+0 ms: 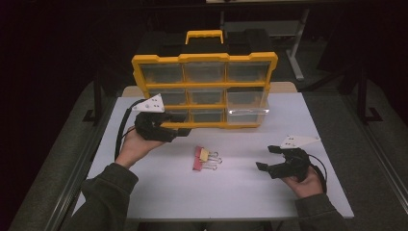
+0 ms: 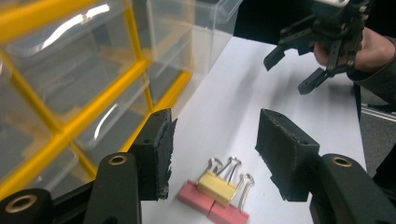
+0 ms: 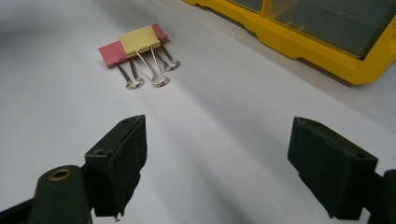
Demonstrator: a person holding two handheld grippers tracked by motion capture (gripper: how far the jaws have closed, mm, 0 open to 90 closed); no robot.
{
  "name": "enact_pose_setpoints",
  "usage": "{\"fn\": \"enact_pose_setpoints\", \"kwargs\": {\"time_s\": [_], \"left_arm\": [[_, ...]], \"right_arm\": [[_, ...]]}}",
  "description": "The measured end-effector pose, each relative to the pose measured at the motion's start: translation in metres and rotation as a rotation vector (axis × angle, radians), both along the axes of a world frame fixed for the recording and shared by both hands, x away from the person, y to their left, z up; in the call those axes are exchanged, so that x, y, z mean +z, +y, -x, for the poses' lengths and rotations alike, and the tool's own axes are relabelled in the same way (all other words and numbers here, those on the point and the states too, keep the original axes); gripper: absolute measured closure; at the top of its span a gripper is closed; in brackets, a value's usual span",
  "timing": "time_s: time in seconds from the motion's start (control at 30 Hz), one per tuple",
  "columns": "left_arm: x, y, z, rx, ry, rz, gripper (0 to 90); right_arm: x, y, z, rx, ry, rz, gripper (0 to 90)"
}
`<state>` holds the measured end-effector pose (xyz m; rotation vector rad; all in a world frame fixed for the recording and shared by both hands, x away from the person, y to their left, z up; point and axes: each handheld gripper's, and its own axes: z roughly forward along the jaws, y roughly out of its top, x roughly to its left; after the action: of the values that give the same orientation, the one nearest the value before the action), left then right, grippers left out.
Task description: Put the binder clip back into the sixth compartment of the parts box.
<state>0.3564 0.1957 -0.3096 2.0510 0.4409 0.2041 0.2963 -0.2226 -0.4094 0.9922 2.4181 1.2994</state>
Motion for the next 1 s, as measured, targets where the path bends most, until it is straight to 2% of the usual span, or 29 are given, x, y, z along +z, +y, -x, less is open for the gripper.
{"fn": "enact_pose_setpoints", "kwargs": {"time_s": [0.1,0.17,0.23,0.3,0.33,0.5,0.8,0.83,1.0], "left_arm": [[-0.009,0.007,0.002,0.024,0.008,0.033,45.3],[-0.015,0.01,0.003,0.036,0.016,0.032,45.3],[-0.02,0.011,0.004,0.044,0.021,0.014,45.2],[-0.024,0.012,0.006,0.055,0.021,0.021,44.7],[-0.025,0.014,0.006,0.051,0.012,0.003,44.7],[-0.031,0.018,0.01,0.059,0.007,-0.011,44.7],[-0.042,0.032,0.022,0.105,0.011,-0.006,43.7],[-0.043,0.035,0.022,0.108,0.012,-0.018,43.2],[-0.048,0.046,0.029,0.138,0.013,-0.006,42.3]], "right_arm": [[0.0,-0.001,-0.001,-0.004,0.006,-0.006,18.7],[0.0,-0.001,-0.002,-0.002,0.006,-0.011,18.7],[-0.001,-0.001,-0.003,-0.001,0.01,-0.011,18.8],[-0.002,0.0,-0.004,0.002,0.017,-0.004,19.5],[-0.002,0.0,-0.004,0.003,0.023,-0.002,19.5],[-0.003,0.002,-0.005,0.007,0.015,0.002,19.4],[-0.004,0.0,-0.003,0.005,0.017,0.005,18.8],[-0.004,0.0,-0.003,0.005,0.017,0.002,18.8],[-0.005,0.001,-0.003,0.008,0.017,0.006,18.8]]}}
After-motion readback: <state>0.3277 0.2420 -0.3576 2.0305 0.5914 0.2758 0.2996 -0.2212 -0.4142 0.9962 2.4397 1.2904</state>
